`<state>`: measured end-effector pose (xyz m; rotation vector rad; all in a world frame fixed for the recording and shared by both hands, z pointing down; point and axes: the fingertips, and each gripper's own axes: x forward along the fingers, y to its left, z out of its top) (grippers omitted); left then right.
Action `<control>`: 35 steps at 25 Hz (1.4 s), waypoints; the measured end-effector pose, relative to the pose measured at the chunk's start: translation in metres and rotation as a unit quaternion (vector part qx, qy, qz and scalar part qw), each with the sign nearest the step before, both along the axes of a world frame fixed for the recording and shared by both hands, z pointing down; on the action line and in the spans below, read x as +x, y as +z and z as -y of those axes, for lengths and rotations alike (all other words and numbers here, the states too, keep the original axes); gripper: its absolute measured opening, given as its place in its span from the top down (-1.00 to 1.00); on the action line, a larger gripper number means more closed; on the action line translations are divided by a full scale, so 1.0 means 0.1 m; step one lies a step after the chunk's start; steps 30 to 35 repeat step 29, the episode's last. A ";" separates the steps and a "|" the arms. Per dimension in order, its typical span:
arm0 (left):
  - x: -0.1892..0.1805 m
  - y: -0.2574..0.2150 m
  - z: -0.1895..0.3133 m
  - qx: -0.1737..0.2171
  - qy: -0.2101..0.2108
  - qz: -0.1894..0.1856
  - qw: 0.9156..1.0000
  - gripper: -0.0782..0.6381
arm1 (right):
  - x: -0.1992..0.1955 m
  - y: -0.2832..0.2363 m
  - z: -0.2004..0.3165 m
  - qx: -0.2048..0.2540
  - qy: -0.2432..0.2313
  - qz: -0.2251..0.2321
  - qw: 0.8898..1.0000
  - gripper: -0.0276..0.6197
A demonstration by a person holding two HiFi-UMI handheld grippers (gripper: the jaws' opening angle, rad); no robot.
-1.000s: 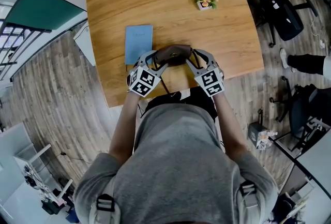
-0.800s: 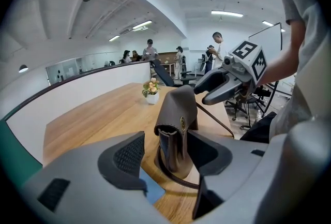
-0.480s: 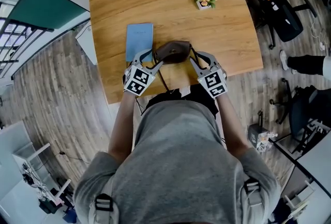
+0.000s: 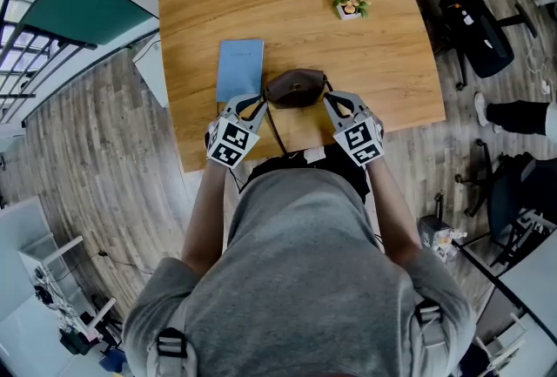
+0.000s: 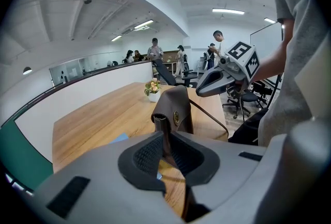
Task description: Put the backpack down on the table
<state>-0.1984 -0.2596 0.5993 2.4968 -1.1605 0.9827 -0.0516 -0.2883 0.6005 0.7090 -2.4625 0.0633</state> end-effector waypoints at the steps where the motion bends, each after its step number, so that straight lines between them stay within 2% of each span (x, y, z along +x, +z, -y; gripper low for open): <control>1: -0.01 0.00 0.00 -0.001 0.001 -0.001 1.000 0.64 | -0.02 -0.01 0.01 0.001 -0.002 0.000 1.000 0.90; 4: 0.01 0.01 -0.04 -0.011 0.011 -0.005 1.000 0.72 | -0.04 -0.02 0.00 0.001 -0.008 -0.004 1.000 0.90; 11: 0.05 0.03 -0.16 -0.022 0.028 -0.002 0.999 0.73 | -0.06 0.02 -0.02 -0.001 -0.013 -0.018 1.000 0.90; 21: -0.04 0.05 -0.15 -0.016 0.013 -0.004 1.000 0.73 | -0.10 0.02 -0.01 0.000 -0.013 -0.022 1.000 0.90; 35: 0.04 0.02 -0.04 -0.011 0.015 -0.004 1.000 0.73 | -0.01 0.05 -0.02 -0.007 -0.009 -0.021 1.000 0.90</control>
